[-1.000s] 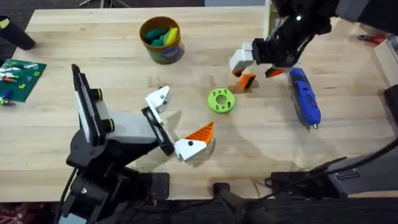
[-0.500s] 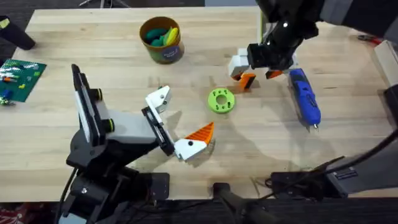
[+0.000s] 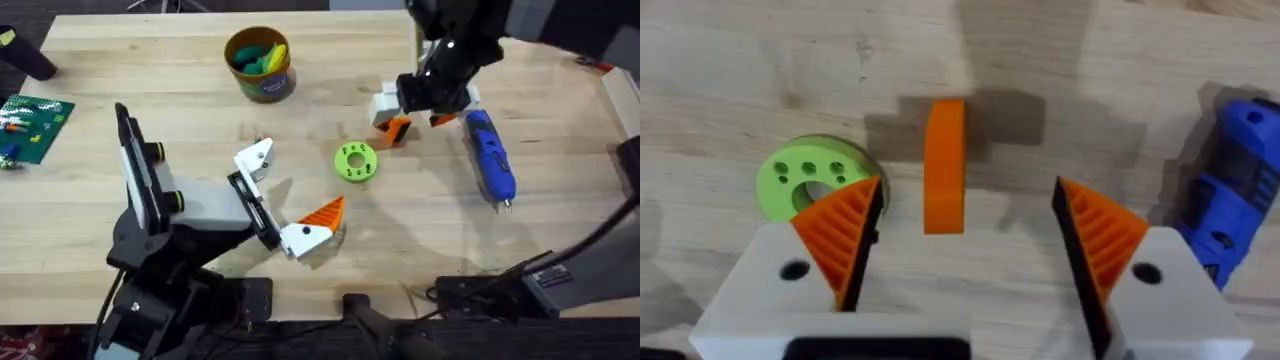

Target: Pick up the gripper from the table and insert it into the empty holder that is missing its gripper. Then pick up a screw, insert it into the mounting hole, and use the screwdriver to tighten it. Finally, clean up the table by picking up the vegetable and placing it into the bucket.

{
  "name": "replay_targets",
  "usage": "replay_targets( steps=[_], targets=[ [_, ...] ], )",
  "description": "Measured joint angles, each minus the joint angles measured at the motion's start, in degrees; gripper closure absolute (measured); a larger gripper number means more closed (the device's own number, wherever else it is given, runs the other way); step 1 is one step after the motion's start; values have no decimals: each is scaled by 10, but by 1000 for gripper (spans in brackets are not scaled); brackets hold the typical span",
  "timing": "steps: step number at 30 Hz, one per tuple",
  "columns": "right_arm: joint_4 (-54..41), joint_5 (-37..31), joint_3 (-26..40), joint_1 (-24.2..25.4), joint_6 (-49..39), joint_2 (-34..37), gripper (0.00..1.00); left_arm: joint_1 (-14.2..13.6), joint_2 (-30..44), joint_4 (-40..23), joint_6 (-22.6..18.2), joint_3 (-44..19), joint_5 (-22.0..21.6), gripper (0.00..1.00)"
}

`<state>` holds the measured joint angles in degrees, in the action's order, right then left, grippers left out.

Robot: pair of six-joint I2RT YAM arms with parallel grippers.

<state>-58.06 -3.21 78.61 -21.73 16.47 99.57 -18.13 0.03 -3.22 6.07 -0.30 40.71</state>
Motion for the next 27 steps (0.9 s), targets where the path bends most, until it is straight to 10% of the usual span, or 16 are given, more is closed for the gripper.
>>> replay_targets(
  steps=[11, 27],
  targets=[
    [17, 0, 0, -14, -2, 26, 93, 0, 0, 0, 0, 0, 0, 11],
    [13, -2, 0, -14, -2, 26, 635, 0, 0, 0, 0, 0, 0, 11]
  ],
)
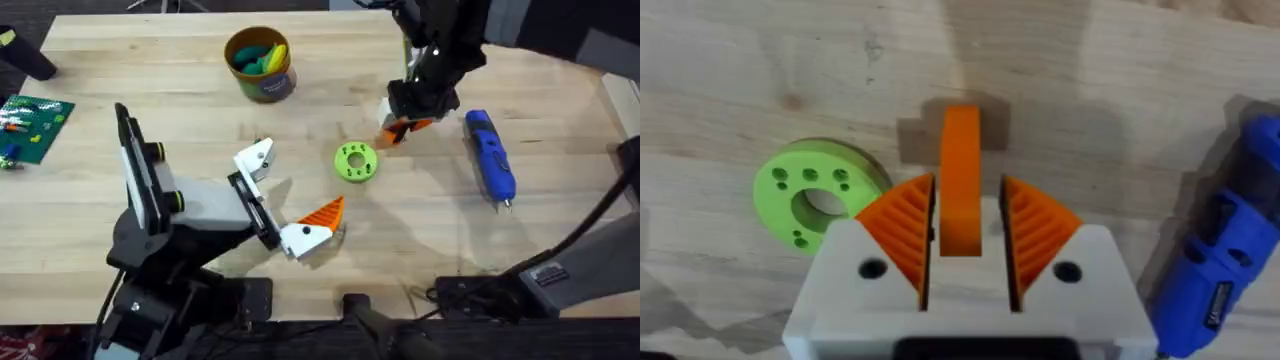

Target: Pick up the gripper from the table and insert it into the empty holder that is missing its gripper. Then pick up a screw, insert it into the mounting hole, and use the screwdriver to tighten it. Finally, clean up the table by picking up the vegetable and placing it into the bucket.

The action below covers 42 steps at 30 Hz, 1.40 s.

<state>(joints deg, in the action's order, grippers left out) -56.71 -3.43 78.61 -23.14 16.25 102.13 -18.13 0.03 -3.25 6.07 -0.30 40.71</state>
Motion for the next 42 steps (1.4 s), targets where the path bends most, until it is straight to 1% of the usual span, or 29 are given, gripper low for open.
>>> replay_targets(
  steps=[1, 2, 3, 4, 5, 24, 29, 32, 39, 42],
  targets=[
    [0, 0, 0, 0, -1, 0, 678, 0, 0, 0, 0, 0, 0, 11],
    [0, 0, 0, 0, -3, 0, 744, 0, 0, 0, 0, 0, 0, 11],
    [0, 0, 0, 0, -3, 0, 869, 0, 0, 0, 0, 0, 0, 11],
    [1, 0, 0, 0, -2, 0, 954, 0, 0, 0, 0, 0, 0, 11],
    [1, 0, 1, 0, -2, 0, 980, 0, 0, 0, 0, 0, 0, 11],
    [0, 0, 1, 0, -1, 0, 981, 0, 0, 0, 0, 0, 0, 11],
    [0, 0, 1, 0, -2, 0, 981, 0, 0, -5, -48, 0, 42, 11],
    [0, 0, 1, 0, -2, 0, 982, 0, 0, -6, -68, 0, 60, 11],
    [-4, 0, 1, 0, -1, -6, 982, 0, 0, -8, -87, 0, 77, 11],
    [-8, 7, 1, 0, -1, -30, 983, 0, 0, -8, -89, 0, 78, 11]
  ],
)
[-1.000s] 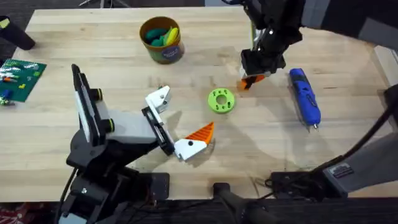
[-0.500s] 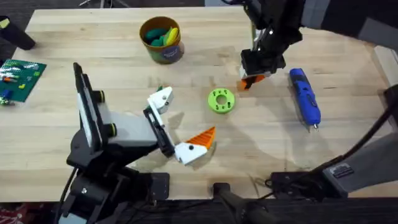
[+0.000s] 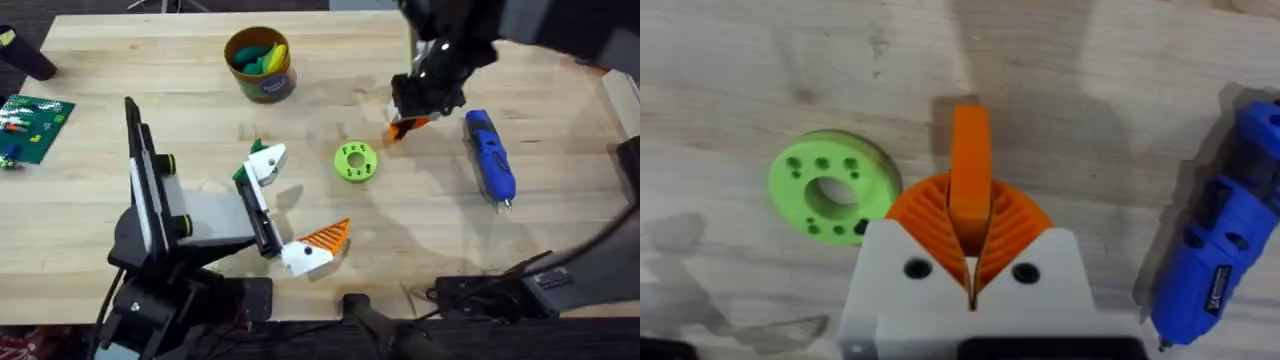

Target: Pick up the gripper from the table and insert it into the empty holder that is missing its gripper. Then pick up a screw, insert it into the mounting hole, and use the screwdriver to tighten it. Finally, clean up the table by picking up the vegetable and placing it into the bucket.

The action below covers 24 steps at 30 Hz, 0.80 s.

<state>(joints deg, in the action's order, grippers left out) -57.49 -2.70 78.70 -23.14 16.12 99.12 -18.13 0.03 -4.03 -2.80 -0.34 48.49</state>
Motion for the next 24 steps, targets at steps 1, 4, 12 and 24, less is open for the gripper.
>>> replay_targets(
  steps=[1, 4, 12, 24],
  targets=[
    [-1, 6, 0, 0, 0, -14, 983, 0, 0, 0, -1, 0, 0, 11],
    [-9, 29, 1, 0, 0, -60, 983, 0, 0, 0, -1, 0, 1, 11],
    [-7, 86, 3, 0, 8, -151, 983, 0, 0, 0, -2, 0, 2, 11],
    [189, 190, -138, 24, 59, -324, 983, 0, 0, 0, -3, 0, 2, 11]
  ],
)
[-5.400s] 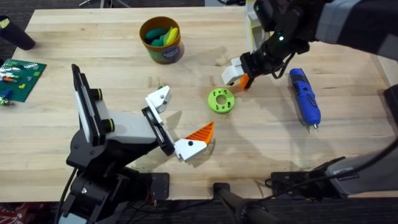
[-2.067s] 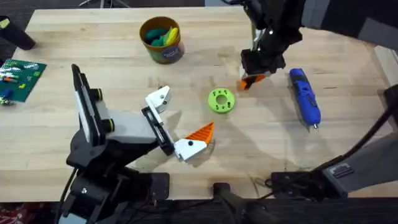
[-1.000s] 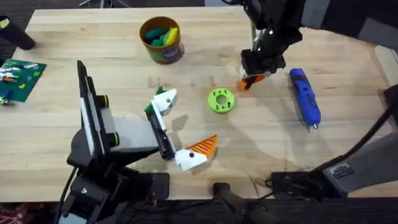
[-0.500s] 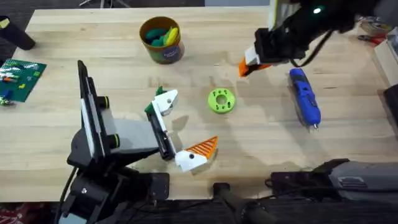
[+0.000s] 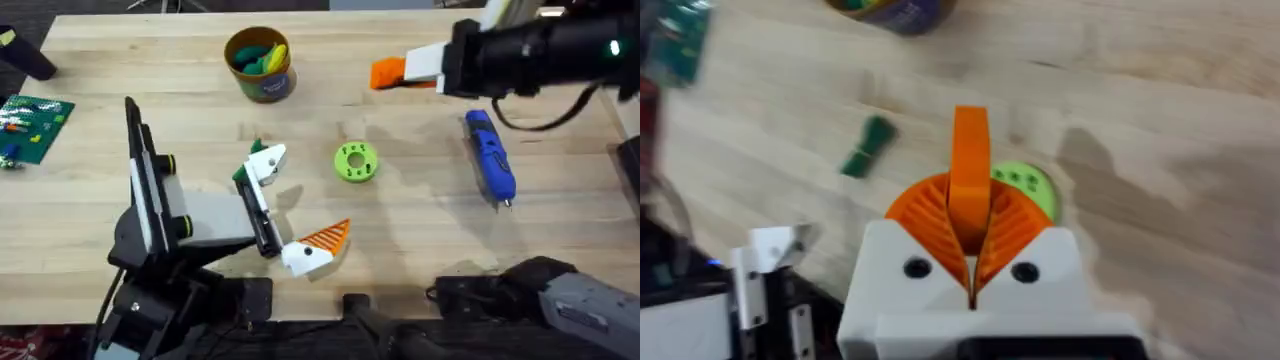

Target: Pick up the gripper from the table and insert it into the empty holder that is missing its gripper. Then pick up a screw, insert it into the mounting hole, and use the screwdriver to tighten it. Finally, clean up the table by picking up the vegetable and placing it into the bucket.

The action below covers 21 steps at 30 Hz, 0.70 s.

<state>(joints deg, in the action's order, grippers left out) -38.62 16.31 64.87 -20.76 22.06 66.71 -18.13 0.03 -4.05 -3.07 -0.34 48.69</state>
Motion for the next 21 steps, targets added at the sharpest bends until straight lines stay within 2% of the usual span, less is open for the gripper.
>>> replay_targets(
  steps=[5, 10, 15, 21],
  targets=[
    [140, 111, -121, 54, 33, -78, 983, 0, 0, 0, 0, 0, 0, 11],
    [253, 253, -227, 136, 59, -123, 983, 0, 0, 0, 1, 0, 0, 11],
    [340, 402, -322, 200, 70, -118, 983, 0, 0, 0, 1, 0, 0, 11],
    [373, 539, -361, 217, 60, -66, 984, 0, 0, 0, 1, 0, 0, 11]
  ],
)
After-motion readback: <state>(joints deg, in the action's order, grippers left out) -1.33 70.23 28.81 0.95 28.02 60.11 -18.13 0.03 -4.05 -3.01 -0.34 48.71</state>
